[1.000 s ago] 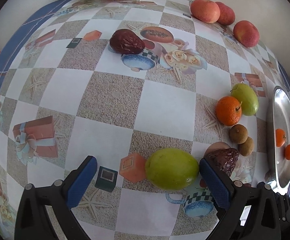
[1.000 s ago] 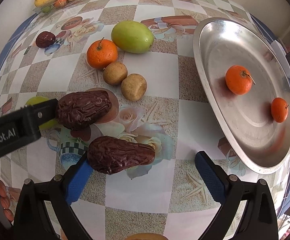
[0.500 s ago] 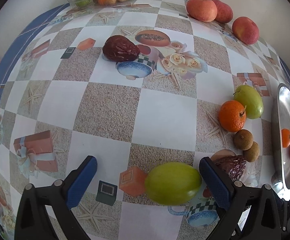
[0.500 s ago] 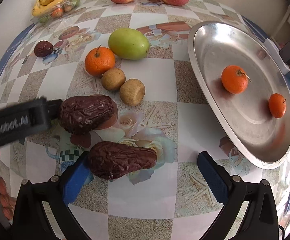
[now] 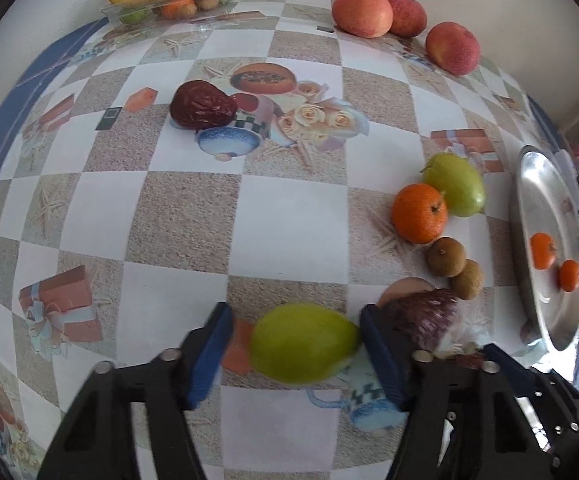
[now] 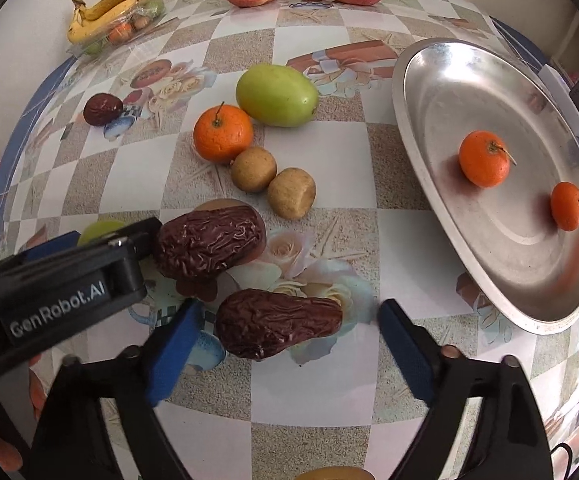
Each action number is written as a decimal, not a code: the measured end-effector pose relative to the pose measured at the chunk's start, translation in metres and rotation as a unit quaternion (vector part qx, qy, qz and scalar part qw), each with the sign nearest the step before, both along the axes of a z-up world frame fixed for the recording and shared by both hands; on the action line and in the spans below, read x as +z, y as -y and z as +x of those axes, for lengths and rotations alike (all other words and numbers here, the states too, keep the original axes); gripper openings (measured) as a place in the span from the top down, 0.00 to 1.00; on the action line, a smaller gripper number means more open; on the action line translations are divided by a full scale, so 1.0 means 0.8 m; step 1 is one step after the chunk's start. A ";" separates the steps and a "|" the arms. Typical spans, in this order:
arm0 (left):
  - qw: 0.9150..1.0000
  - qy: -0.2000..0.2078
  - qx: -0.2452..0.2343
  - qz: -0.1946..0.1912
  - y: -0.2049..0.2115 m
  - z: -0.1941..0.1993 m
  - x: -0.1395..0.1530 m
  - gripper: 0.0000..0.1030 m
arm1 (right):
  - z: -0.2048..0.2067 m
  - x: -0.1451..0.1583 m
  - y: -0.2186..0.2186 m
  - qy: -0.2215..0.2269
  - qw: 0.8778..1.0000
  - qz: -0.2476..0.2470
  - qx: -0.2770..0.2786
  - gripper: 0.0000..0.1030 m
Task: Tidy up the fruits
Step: 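Grasp the green fruit with the left tool while the right tool grasps a red date, then carry the green fruit and date into the steel bowl and release both, then withdraw both tools and move the right tool toward the second red date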
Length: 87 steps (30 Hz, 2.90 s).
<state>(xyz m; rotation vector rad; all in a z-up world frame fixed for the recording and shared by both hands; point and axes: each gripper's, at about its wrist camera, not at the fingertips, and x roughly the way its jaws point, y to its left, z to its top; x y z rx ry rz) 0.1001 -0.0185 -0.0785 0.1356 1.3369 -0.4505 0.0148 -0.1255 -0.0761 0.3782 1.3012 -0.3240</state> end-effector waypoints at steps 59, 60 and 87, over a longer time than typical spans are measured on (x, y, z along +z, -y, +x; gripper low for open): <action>0.974 0.102 -0.170 -0.112 0.198 -0.102 0.077 0.39 | -0.112 0.108 0.216 0.138 0.959 -0.074 -0.235 0.43; 0.974 0.102 -0.170 -0.113 0.197 -0.102 0.078 0.39 | -0.111 0.110 0.214 0.139 0.960 -0.077 -0.231 0.43; 0.991 0.101 0.090 0.008 0.009 -0.008 0.078 0.00 | -0.077 0.083 0.140 0.093 0.985 -0.103 -0.105 0.25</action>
